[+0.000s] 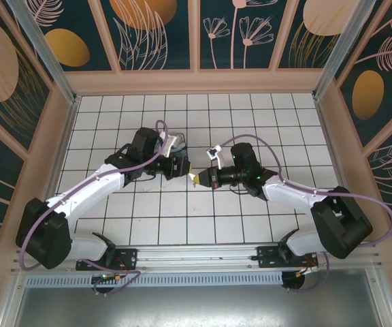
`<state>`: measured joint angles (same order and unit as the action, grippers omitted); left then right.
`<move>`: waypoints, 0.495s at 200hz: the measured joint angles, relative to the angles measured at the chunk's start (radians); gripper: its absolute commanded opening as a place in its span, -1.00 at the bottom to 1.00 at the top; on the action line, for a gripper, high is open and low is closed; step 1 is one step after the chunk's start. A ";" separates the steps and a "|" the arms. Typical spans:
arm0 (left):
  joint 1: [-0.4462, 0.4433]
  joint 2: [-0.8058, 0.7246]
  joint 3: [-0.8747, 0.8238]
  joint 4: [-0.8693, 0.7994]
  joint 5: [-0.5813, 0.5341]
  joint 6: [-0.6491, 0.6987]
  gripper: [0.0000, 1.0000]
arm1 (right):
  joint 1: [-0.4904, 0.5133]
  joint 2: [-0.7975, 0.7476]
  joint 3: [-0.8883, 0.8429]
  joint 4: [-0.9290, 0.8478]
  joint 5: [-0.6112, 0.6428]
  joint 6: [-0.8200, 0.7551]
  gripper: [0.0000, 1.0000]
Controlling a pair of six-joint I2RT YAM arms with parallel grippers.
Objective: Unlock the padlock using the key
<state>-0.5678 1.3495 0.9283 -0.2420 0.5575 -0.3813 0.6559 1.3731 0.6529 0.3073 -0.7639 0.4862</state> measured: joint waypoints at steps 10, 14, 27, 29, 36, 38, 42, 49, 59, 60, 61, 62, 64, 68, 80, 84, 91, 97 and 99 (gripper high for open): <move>0.000 0.003 -0.007 0.006 0.029 0.016 -0.15 | -0.002 0.000 0.001 0.003 -0.010 0.005 -1.00; 0.000 0.003 -0.008 0.008 0.040 0.023 -0.18 | -0.002 0.000 0.001 0.004 -0.014 0.010 -1.00; 0.000 0.003 -0.008 0.021 0.071 0.037 -0.26 | -0.003 0.000 0.001 0.005 -0.021 0.015 -1.00; 0.000 0.003 -0.008 0.024 0.076 0.038 -0.27 | -0.003 0.000 0.001 0.005 -0.022 0.016 -1.00; 0.000 0.003 -0.008 0.031 0.089 0.042 -0.30 | -0.003 0.001 0.001 0.008 -0.024 0.019 -1.00; 0.000 0.003 -0.008 0.033 0.090 0.043 -0.30 | -0.003 0.001 0.001 0.008 -0.024 0.020 -1.00; 0.000 0.003 -0.009 0.034 0.097 0.047 -0.31 | -0.004 0.001 0.001 0.010 -0.024 0.022 -1.00; 0.000 0.003 -0.010 0.039 0.104 0.050 -0.32 | -0.005 0.002 0.001 0.011 -0.026 0.022 -1.00; 0.000 0.003 -0.012 0.044 0.115 0.053 -0.32 | -0.007 0.003 0.001 0.016 -0.031 0.024 -1.00; 0.000 0.003 -0.012 0.044 0.115 0.053 -0.32 | -0.007 0.004 0.001 0.017 -0.031 0.025 -1.00; 0.000 0.003 -0.013 0.045 0.116 0.053 -0.31 | -0.007 0.005 0.001 0.018 -0.031 0.026 -1.00; 0.000 0.003 -0.013 0.045 0.116 0.053 -0.31 | -0.007 0.005 0.001 0.018 -0.032 0.026 -1.00; 0.000 0.003 -0.013 0.046 0.116 0.054 -0.29 | -0.008 0.005 0.001 0.019 -0.032 0.026 -1.00; 0.000 0.003 -0.014 0.049 0.117 0.056 -0.27 | -0.008 0.005 0.001 0.021 -0.034 0.027 -1.00; 0.001 0.003 -0.017 0.053 0.116 0.058 -0.25 | -0.008 0.005 0.001 0.027 -0.040 0.030 -1.00; 0.001 0.003 -0.018 0.053 0.115 0.060 -0.25 | -0.009 0.005 0.001 0.029 -0.042 0.031 -1.00; 0.001 0.004 -0.018 0.054 0.115 0.060 -0.25 | -0.009 0.005 0.001 0.034 -0.045 0.034 -1.00; 0.001 0.005 -0.019 0.054 0.115 0.060 -0.25 | -0.010 0.005 0.001 0.039 -0.047 0.037 -1.00; 0.001 0.006 -0.019 0.054 0.115 0.060 -0.25 | -0.010 0.005 0.001 0.042 -0.047 0.037 -1.00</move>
<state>-0.5667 1.3552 0.9092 -0.1879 0.6724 -0.3218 0.6464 1.3785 0.6540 0.3492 -0.8112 0.5232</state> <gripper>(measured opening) 0.374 0.049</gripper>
